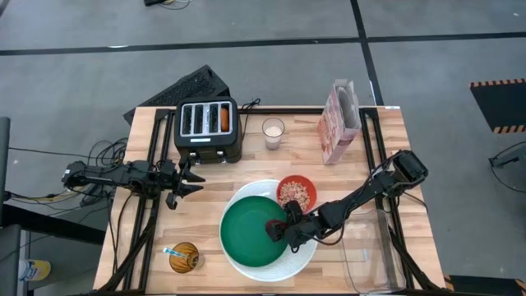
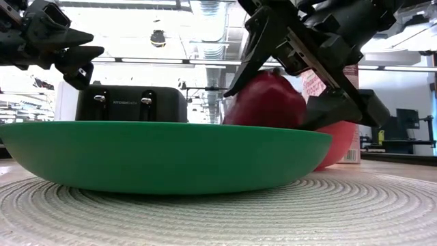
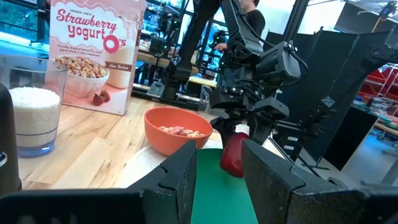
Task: Arrange a breakfast setting
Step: Put the red apple into the green plate, then put the toasted bread into the plate
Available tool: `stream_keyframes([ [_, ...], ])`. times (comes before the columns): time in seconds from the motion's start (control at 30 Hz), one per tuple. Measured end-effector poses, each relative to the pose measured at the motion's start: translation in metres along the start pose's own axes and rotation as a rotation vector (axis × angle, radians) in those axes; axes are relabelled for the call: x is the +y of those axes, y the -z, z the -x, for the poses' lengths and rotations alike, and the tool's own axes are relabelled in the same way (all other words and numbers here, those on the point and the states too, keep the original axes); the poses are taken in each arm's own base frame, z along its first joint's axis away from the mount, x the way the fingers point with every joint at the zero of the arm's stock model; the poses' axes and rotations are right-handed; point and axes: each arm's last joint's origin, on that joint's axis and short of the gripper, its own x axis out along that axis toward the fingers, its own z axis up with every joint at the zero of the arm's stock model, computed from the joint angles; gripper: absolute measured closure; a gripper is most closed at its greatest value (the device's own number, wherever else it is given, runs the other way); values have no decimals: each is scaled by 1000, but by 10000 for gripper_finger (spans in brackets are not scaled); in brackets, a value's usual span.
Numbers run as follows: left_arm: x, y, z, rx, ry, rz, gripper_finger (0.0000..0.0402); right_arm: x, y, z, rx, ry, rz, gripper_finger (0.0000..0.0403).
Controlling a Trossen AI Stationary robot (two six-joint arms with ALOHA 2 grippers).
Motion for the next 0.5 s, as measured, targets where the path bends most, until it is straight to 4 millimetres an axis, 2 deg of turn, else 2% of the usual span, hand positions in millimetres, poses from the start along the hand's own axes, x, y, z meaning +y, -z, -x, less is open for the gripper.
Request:
stream_keyframes([
  [0.2,0,0,0,0,0,0,288,-2,0,0,-2,19,7,27],
  [0.5,0,0,0,0,0,0,288,-1,0,0,-1,11,2,25],
])
